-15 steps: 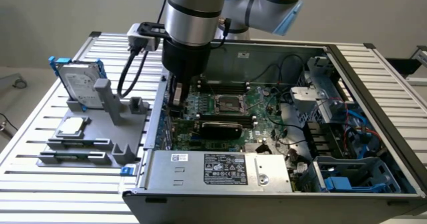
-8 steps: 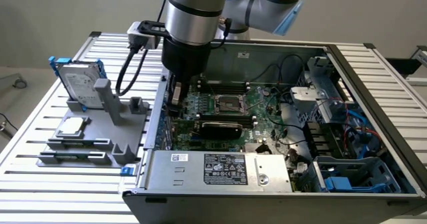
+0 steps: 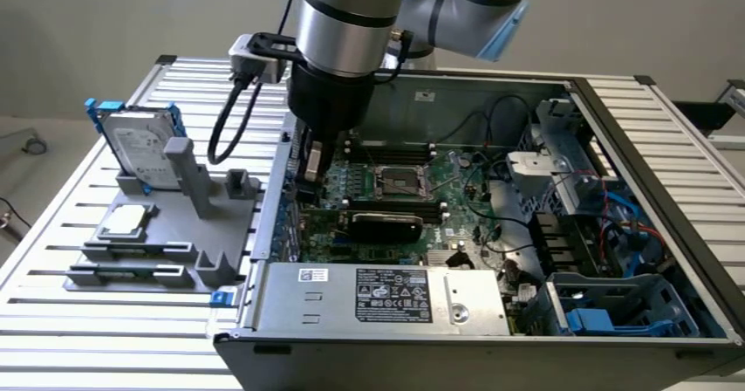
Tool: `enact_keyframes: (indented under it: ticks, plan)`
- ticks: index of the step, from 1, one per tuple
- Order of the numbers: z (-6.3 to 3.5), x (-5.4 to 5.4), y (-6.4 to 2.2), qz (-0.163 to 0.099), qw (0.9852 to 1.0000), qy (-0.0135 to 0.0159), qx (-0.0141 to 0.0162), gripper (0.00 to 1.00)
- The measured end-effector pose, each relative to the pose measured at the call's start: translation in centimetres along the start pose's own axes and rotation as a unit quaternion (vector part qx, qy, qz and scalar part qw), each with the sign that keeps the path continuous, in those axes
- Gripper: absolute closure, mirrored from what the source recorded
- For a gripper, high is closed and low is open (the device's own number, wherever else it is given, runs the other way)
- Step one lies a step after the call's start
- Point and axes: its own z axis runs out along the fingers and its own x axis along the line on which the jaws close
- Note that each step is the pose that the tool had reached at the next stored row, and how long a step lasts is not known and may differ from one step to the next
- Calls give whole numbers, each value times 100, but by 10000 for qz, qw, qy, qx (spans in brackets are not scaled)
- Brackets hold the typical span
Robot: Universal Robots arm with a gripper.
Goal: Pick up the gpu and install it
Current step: 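Press down on the gpu until it lock into place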
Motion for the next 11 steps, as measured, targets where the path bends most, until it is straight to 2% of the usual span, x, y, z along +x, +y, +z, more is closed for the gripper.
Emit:
enact_keyframes:
  ticks: [3,11]
  plan:
    - [3,-1,-2,60,10000,-13,-5,89]
    - [18,-2,-5,487,9987,-108,-39,89]
